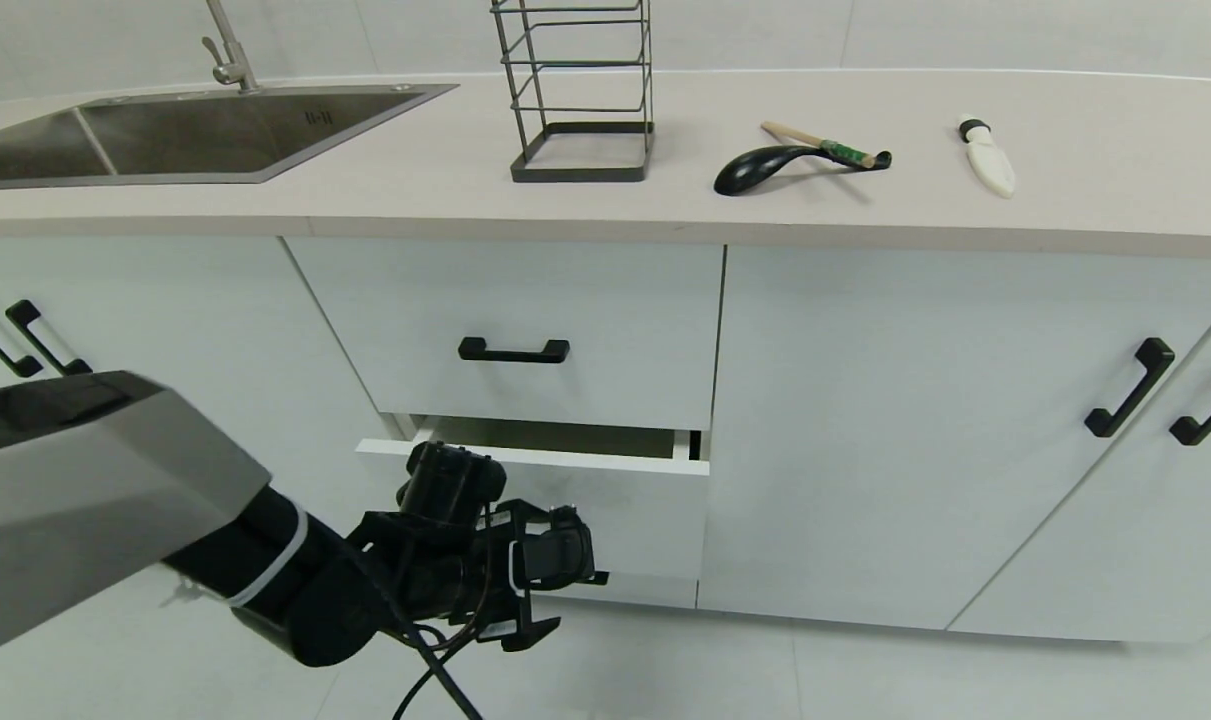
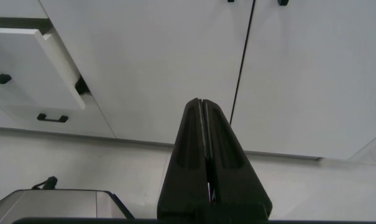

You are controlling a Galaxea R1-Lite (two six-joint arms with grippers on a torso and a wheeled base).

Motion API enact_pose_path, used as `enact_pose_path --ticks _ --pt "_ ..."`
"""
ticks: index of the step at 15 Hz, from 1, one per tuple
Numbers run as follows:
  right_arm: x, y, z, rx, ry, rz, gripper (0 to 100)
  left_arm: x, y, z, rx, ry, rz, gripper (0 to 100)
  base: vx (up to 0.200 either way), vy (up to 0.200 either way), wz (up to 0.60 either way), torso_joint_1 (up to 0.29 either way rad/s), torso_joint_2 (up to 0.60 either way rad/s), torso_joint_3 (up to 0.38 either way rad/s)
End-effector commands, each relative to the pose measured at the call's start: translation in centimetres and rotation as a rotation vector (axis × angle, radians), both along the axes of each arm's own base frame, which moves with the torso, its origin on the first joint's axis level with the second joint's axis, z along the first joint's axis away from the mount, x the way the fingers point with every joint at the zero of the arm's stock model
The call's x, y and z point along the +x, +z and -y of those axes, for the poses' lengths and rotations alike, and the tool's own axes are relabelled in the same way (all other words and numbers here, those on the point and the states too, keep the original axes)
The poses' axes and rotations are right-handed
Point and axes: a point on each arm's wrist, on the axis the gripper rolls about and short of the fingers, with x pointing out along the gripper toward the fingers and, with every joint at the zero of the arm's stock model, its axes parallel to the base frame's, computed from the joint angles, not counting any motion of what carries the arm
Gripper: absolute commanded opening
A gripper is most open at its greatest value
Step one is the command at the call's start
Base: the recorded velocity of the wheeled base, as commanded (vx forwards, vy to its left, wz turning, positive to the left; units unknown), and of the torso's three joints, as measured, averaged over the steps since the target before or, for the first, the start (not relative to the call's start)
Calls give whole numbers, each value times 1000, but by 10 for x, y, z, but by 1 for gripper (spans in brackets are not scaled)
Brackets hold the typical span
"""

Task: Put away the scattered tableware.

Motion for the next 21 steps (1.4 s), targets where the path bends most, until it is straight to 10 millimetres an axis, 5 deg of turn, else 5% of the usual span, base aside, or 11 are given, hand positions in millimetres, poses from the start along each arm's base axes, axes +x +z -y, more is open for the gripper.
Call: enact_pose_path --ticks 1,4,7,14,17,21 --pt "0 0 0 0 0 -1 0 -48 47 4 -79 -49 78 100 0 0 0 0 0 0" --pt "0 0 0 0 0 -1 0 -68 79 12 -140 -86 147 100 0 0 0 0 0 0" --pt "0 0 0 0 0 -1 0 -45 93 21 -141 -70 154 100 0 0 0 0 0 0" --pt "0 0 0 0 0 -1 0 15 49 41 -133 -52 99 100 0 0 0 0 0 0" --pt "0 0 0 0 0 -1 0 32 32 31 -142 -3 130 100 0 0 0 0 0 0" --pt "0 0 0 0 0 -1 0 18 17 16 -121 13 84 100 0 0 0 0 0 0"
